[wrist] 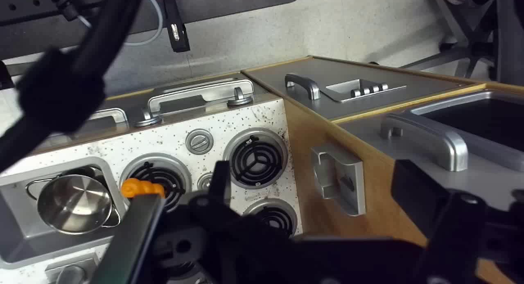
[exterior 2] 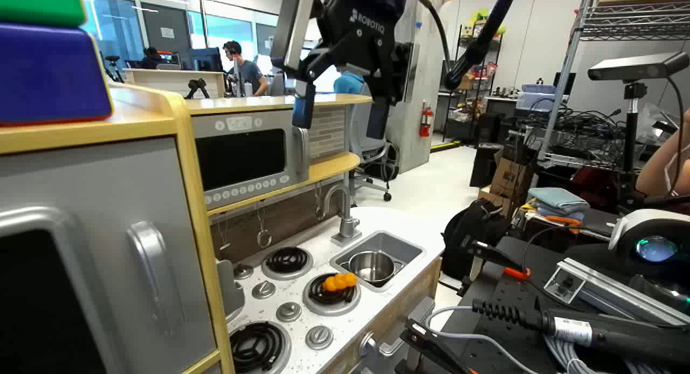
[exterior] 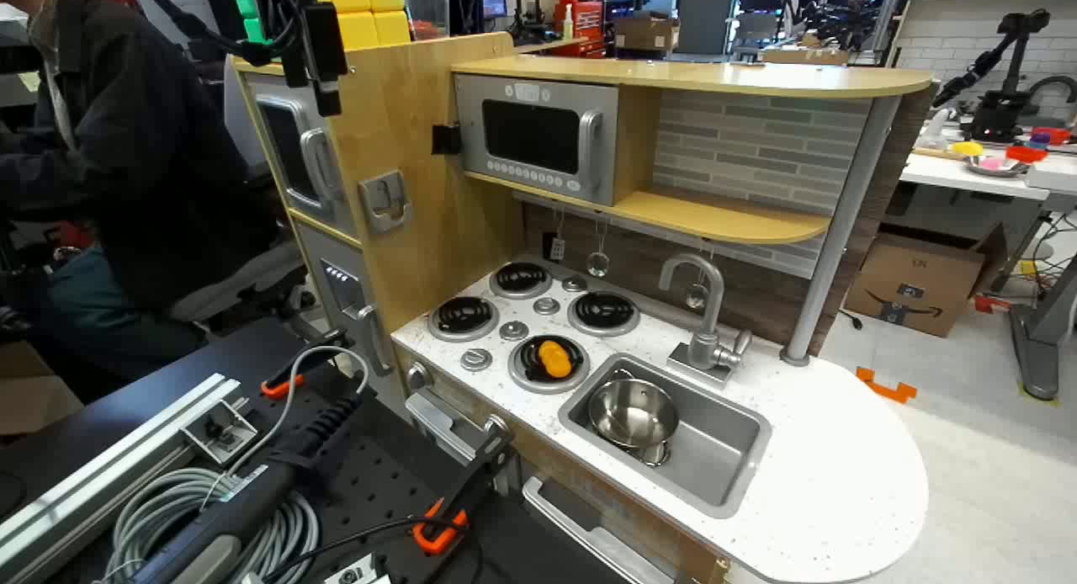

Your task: Put the toy into the silver pot.

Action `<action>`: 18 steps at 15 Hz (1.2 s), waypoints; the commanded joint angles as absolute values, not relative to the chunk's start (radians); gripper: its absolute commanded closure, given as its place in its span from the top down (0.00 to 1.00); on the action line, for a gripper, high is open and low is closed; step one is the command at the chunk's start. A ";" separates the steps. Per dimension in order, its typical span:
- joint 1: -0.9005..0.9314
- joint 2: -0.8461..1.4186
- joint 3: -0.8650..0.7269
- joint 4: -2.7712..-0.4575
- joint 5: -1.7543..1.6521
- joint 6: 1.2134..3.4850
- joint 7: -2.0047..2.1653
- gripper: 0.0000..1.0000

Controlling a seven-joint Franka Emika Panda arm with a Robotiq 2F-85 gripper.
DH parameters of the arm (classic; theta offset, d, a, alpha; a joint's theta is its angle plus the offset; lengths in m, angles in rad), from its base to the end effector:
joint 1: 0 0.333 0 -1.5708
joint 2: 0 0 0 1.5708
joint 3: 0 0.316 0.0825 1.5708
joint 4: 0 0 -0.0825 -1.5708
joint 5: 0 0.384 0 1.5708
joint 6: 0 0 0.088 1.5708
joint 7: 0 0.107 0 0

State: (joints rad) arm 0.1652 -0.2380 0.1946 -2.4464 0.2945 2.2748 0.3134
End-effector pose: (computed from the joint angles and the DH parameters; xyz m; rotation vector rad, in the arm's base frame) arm 0.4271 0.1687 0.3948 -2.9383 0.2083 -0.0022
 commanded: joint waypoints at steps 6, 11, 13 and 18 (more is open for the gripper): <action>0.107 -0.075 0.202 -2.368 0.185 2.369 0.525 1.00; 0.063 0.202 0.111 -2.197 0.042 2.431 0.767 1.00; 0.074 0.301 0.050 -2.118 0.019 2.421 0.851 1.00; 0.107 0.501 -0.054 -1.999 0.060 2.447 1.052 1.00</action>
